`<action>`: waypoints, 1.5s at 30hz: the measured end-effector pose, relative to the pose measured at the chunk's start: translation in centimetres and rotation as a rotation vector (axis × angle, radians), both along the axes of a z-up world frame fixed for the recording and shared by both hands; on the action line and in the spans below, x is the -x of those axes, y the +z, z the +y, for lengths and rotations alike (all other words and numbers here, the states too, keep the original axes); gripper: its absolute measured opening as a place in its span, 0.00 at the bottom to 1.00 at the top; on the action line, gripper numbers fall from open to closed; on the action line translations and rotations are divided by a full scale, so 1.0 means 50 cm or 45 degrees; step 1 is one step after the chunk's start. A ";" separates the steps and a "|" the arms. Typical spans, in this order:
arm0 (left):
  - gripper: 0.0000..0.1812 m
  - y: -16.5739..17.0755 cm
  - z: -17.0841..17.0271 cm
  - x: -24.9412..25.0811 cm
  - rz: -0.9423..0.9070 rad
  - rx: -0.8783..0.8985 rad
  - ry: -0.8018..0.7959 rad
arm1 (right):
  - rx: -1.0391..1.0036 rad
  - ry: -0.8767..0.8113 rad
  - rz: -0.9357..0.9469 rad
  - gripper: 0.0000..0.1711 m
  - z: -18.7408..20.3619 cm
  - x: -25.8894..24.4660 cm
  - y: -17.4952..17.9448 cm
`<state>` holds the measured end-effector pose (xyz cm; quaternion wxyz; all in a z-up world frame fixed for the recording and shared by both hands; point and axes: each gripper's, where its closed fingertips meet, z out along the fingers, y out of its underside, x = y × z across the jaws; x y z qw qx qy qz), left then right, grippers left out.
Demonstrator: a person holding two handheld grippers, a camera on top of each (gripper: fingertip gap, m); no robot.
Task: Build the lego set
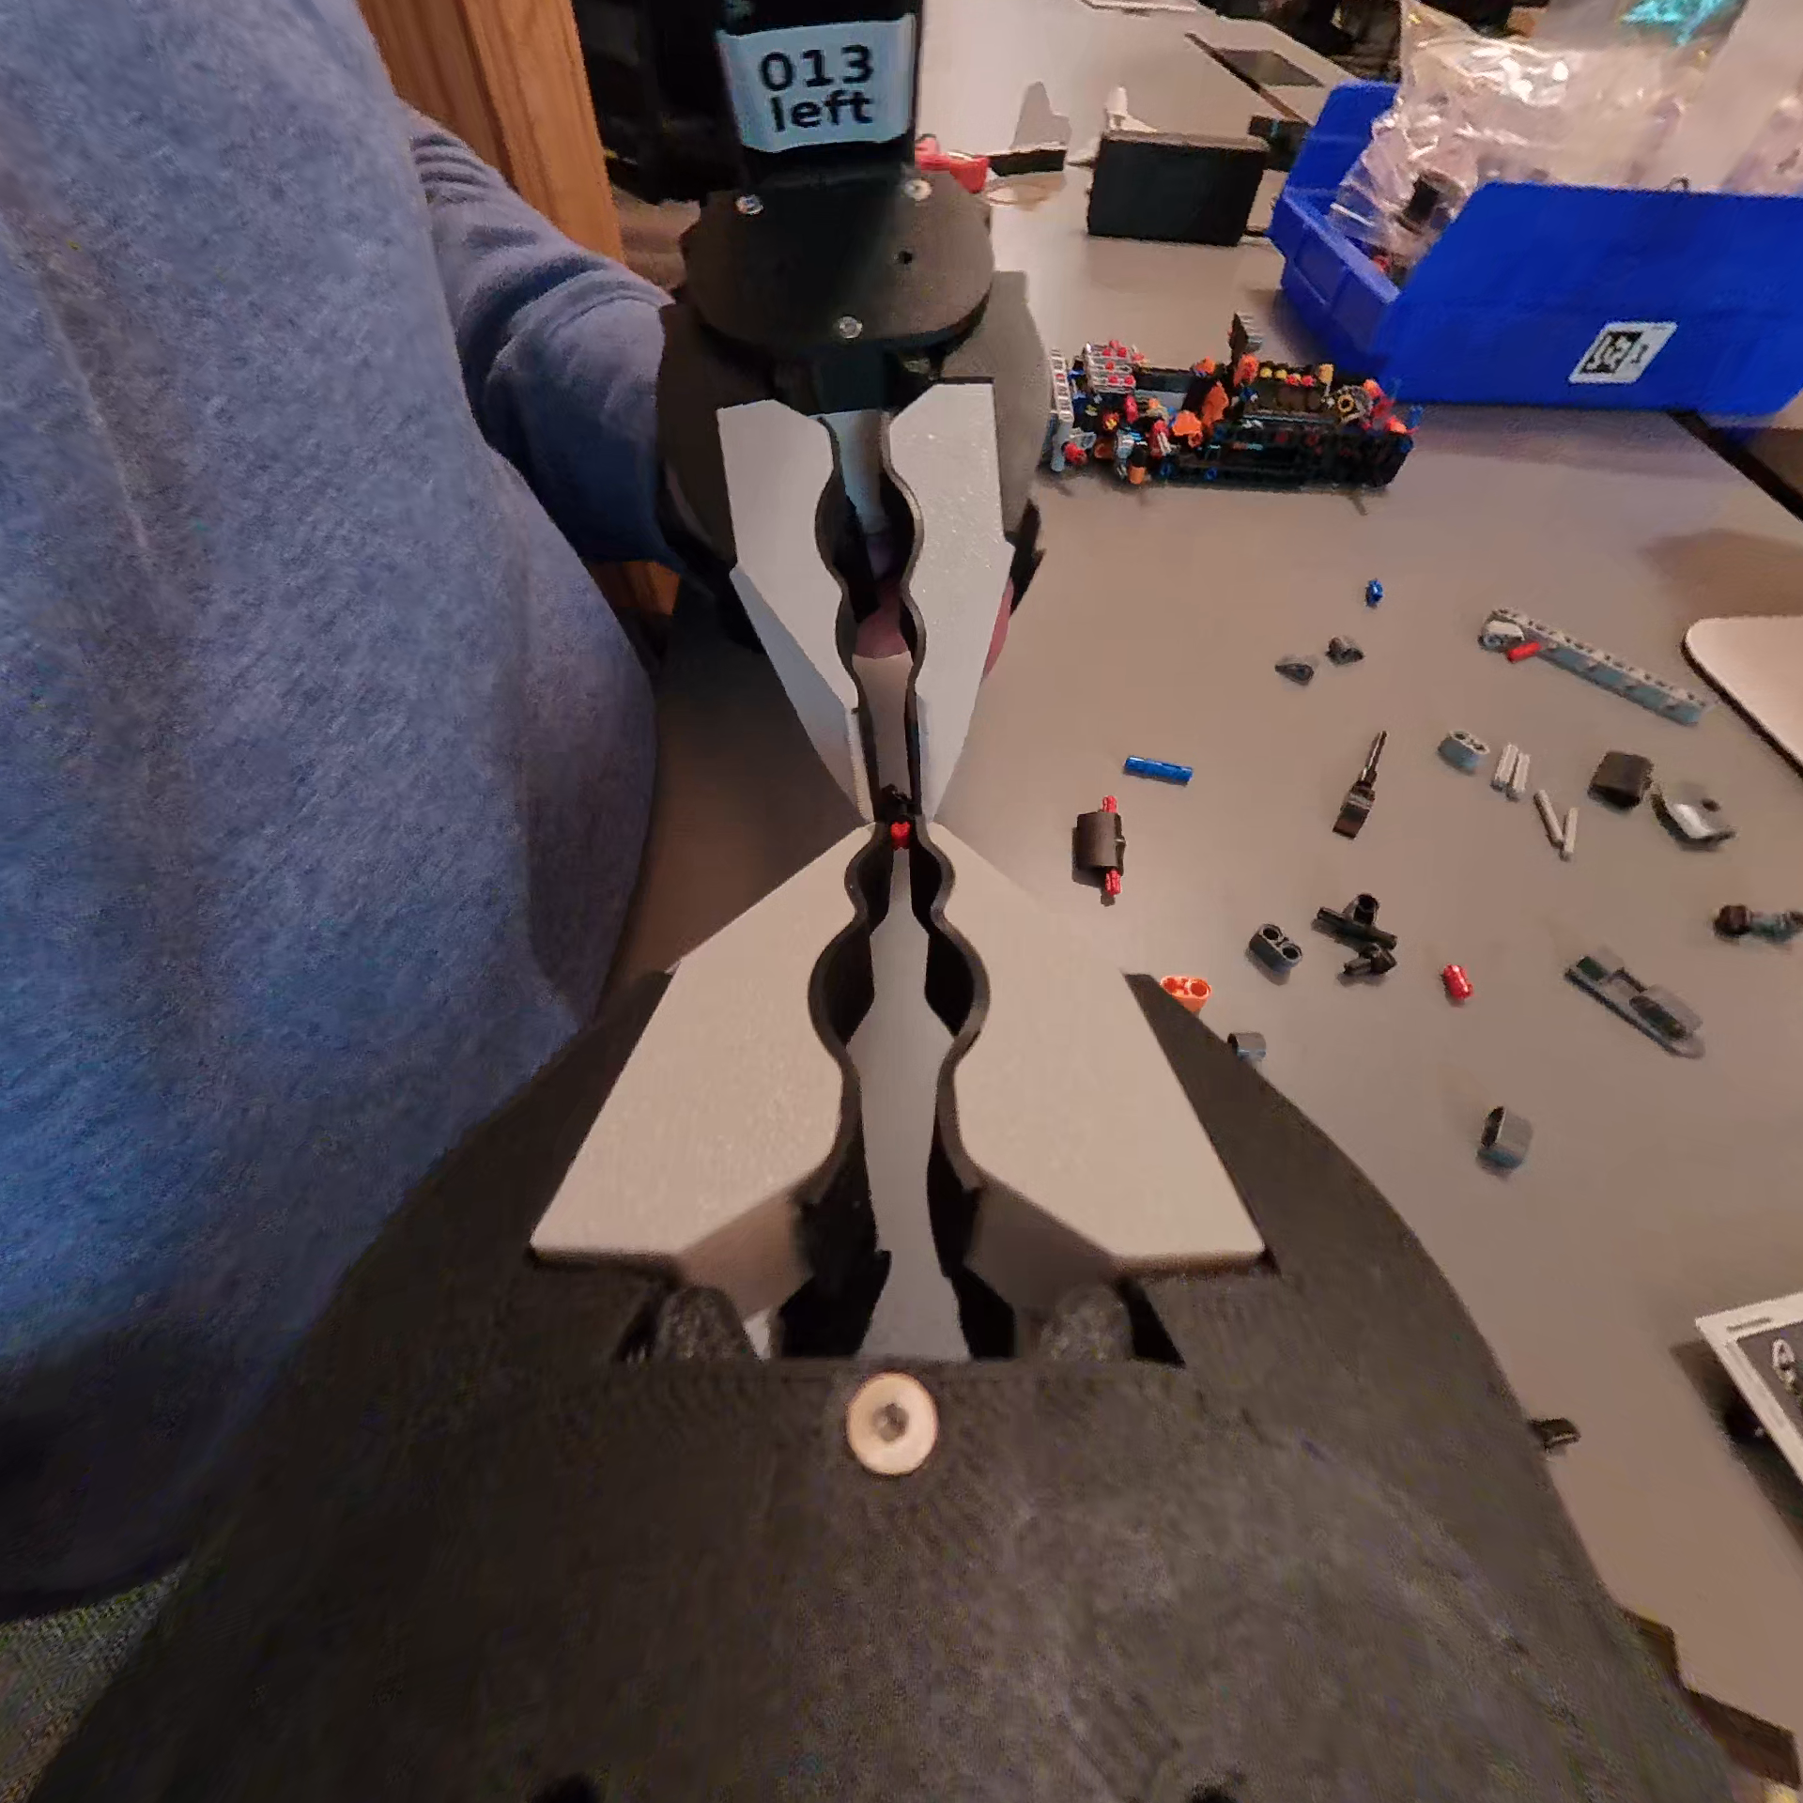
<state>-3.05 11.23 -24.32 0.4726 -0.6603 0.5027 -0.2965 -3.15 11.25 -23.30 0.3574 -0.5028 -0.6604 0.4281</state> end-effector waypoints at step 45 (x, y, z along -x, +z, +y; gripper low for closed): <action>0.03 -0.022 0.004 0.010 -0.193 0.453 -0.099 | 0.080 0.050 -0.042 0.01 0.009 0.019 -0.023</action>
